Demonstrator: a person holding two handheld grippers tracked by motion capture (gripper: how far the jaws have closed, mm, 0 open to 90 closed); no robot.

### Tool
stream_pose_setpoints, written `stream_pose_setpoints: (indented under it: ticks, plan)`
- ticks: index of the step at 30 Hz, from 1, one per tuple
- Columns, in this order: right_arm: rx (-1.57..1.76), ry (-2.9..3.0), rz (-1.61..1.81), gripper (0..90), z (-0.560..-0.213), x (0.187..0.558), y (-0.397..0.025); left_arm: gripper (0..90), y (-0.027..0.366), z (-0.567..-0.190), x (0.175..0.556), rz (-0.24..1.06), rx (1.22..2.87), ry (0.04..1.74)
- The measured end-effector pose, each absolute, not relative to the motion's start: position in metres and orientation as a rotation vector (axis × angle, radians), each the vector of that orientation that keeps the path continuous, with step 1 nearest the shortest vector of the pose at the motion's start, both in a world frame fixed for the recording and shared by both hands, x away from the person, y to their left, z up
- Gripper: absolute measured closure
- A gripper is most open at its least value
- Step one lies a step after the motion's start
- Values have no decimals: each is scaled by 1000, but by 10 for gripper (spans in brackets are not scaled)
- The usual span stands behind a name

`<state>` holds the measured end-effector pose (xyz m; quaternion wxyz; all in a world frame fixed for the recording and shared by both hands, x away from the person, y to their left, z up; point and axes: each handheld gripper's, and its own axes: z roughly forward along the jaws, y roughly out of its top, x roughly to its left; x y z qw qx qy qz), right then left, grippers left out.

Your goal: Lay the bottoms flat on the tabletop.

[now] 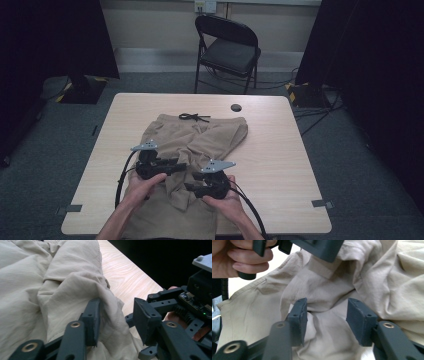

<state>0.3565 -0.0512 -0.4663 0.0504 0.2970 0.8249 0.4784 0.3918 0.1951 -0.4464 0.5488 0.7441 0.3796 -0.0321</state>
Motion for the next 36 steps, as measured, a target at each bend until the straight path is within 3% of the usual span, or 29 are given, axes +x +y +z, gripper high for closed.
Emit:
stream_pose_setpoints:
  ticks: [9, 16, 18, 21, 22, 25, 27, 36]
  plan:
    - [882, 2524, 1478, 476, -462, 360, -29, 549, 227, -440, 390, -44, 1694, 937]
    - [877, 2553, 1477, 497, -468, 359, -18, 625, 251, -457, 395, -54, 1665, 1006]
    - [864, 2571, 1476, 512, -470, 358, -14, 595, 250, -466, 397, -77, 1676, 1020]
    - [863, 2588, 1467, 524, -472, 357, -10, 482, 241, -475, 402, -106, 1693, 1044]
    - [865, 2589, 1468, 521, -473, 357, -9, 497, 238, -476, 404, -108, 1696, 1042]
    - [864, 2591, 1467, 502, -476, 356, -6, 717, 231, -472, 405, -103, 1683, 1023]
    - [871, 2585, 1478, 487, -477, 356, -5, 788, 225, -469, 405, -112, 1686, 1007]
    - [934, 2527, 1511, 407, -477, 354, -4, 859, 196, -447, 405, -117, 1690, 932]
